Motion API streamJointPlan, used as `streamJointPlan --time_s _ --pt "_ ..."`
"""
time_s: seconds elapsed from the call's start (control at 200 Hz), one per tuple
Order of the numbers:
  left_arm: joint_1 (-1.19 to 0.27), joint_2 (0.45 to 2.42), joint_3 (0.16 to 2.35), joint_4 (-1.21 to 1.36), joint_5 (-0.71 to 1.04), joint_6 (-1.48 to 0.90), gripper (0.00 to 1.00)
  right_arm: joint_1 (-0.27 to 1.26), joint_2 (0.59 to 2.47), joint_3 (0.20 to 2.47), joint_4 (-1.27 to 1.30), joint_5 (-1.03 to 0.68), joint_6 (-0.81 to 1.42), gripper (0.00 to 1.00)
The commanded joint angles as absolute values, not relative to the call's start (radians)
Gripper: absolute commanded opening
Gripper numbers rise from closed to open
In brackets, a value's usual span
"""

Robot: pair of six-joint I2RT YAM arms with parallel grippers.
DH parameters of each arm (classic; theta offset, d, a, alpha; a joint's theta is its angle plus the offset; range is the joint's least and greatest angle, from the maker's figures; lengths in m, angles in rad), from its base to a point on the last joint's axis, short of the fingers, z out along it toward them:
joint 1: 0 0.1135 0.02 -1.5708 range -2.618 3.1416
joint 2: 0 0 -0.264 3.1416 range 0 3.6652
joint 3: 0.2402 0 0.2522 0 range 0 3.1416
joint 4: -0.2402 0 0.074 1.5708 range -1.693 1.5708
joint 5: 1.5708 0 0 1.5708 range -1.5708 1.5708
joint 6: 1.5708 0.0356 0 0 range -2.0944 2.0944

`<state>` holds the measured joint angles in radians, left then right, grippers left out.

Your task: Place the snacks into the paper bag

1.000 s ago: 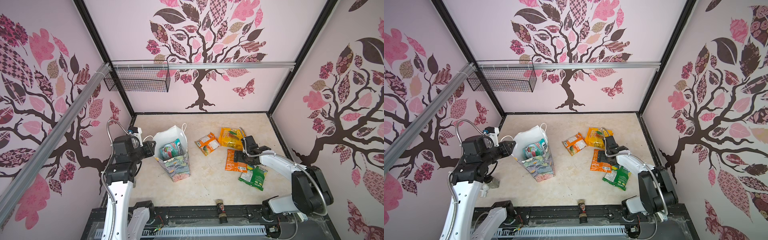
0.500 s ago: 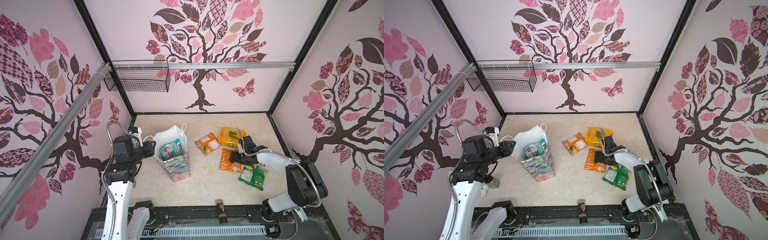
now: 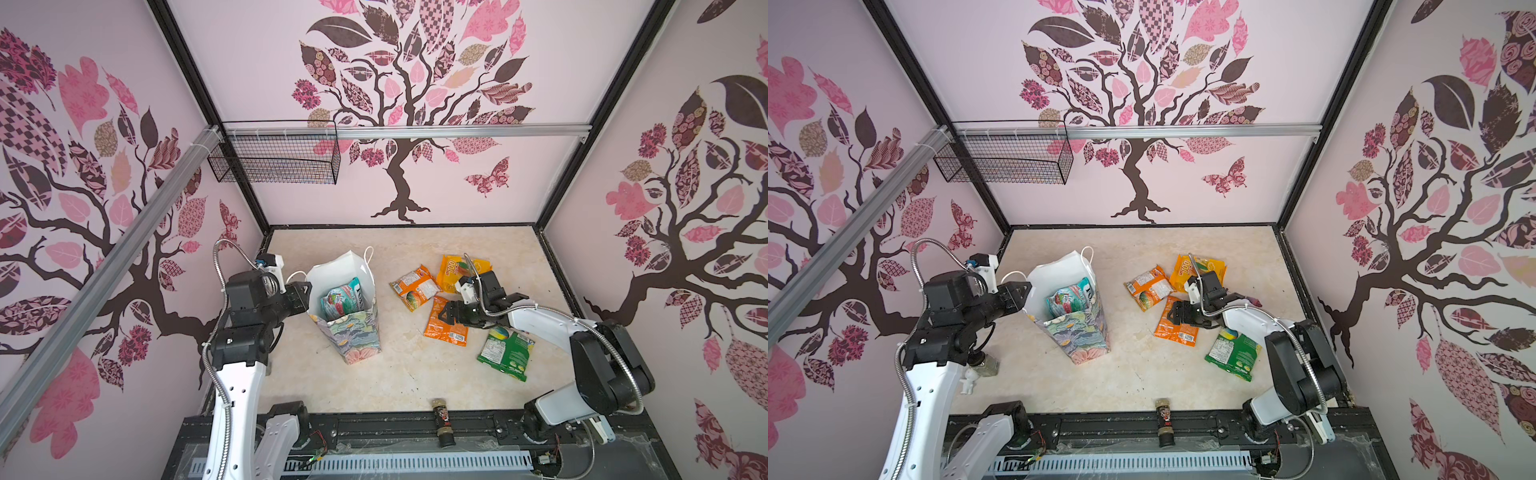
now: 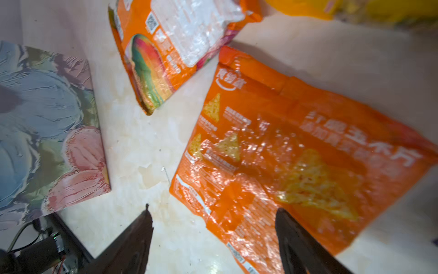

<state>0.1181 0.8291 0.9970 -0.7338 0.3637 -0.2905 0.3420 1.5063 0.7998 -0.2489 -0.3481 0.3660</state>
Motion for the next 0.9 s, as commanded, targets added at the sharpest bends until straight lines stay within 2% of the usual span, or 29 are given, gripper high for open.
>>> streamJointPlan --time_s 0.0,0.215,0.525,0.72,0.895 --pt "0.121 0.822 1.028 -0.715 0.356 -0.292 0.27 0.311 1.452 0.823 -0.327 -0.222 0.356 0.82" --pt "0.121 0.841 1.017 -0.706 0.363 -0.290 0.27 0.301 1.441 0.805 -0.375 -0.210 0.326 0.79" --pt "0.119 0.839 1.009 -0.672 0.425 -0.327 0.27 0.301 1.305 0.756 -0.357 -0.280 0.331 0.75" --pt "0.119 0.848 1.000 -0.656 0.421 -0.332 0.26 0.302 1.317 0.745 -0.350 -0.277 0.346 0.70" --pt "0.114 0.844 0.996 -0.633 0.445 -0.351 0.25 0.307 1.278 0.734 -0.394 -0.236 0.340 0.70"
